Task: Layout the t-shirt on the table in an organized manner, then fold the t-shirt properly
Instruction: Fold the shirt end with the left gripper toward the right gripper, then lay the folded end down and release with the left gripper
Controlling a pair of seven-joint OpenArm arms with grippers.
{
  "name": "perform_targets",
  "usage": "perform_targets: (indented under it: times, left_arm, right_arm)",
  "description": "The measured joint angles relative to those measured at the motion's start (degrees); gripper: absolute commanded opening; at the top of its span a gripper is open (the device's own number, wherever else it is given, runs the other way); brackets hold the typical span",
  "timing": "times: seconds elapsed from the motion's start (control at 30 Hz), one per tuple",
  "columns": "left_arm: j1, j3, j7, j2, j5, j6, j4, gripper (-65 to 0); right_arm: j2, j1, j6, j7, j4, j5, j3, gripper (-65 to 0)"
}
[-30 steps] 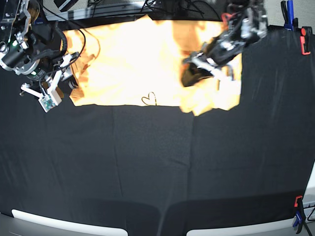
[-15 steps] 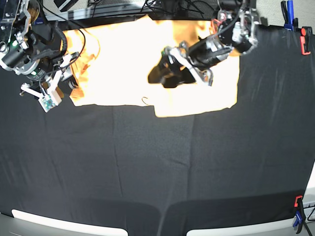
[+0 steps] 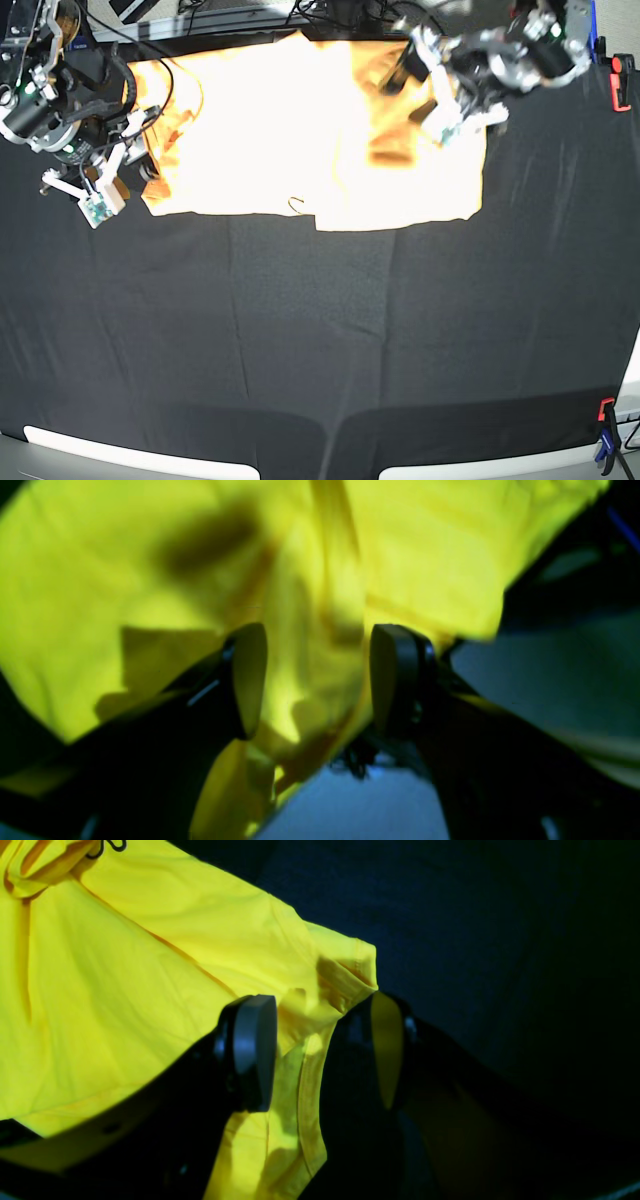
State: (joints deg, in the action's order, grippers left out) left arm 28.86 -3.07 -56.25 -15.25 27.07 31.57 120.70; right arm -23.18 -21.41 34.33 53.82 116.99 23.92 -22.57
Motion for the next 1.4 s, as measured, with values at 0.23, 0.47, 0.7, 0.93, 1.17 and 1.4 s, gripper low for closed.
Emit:
perform_targets:
  times: [0.23,0.47,0.7,0.93,1.17,1.4]
  left_arm:
    - [4.3,0.0,12.0,-2.9,-5.3,8.2,3.1,-34.5]
    - [4.2,-2.8,22.0,-9.8,-12.0,8.1,3.9,-42.0]
    - [4.2,-15.0,33.6,-18.1,-40.5,8.3,3.9,-42.0]
    - [4.2,-25.9,43.1,-22.7,-65.7,6.3,3.9,-42.0]
    - [3.5,-26.6,44.2,-22.5,-69.8,1.0,0.6,-42.0]
    - [1.3,-26.7,45.0,-22.4,-74.5,-2.8,-6.4,-42.0]
  right_arm:
    - [0.0,0.0,0.0,0.0,0.0,0.1,0.0,-35.5]
    - [0.0,0.0,0.0,0.0,0.0,0.1,0.0,-35.5]
    - [0.0,0.0,0.0,0.0,0.0,0.1,0.0,-35.5]
    - [0.0,0.0,0.0,0.0,0.0,0.1,0.0,-35.5]
    - [0.0,0.0,0.0,0.0,0.0,0.1,0.0,-35.5]
    - [0.0,0.0,0.0,0.0,0.0,0.1,0.0,-35.5]
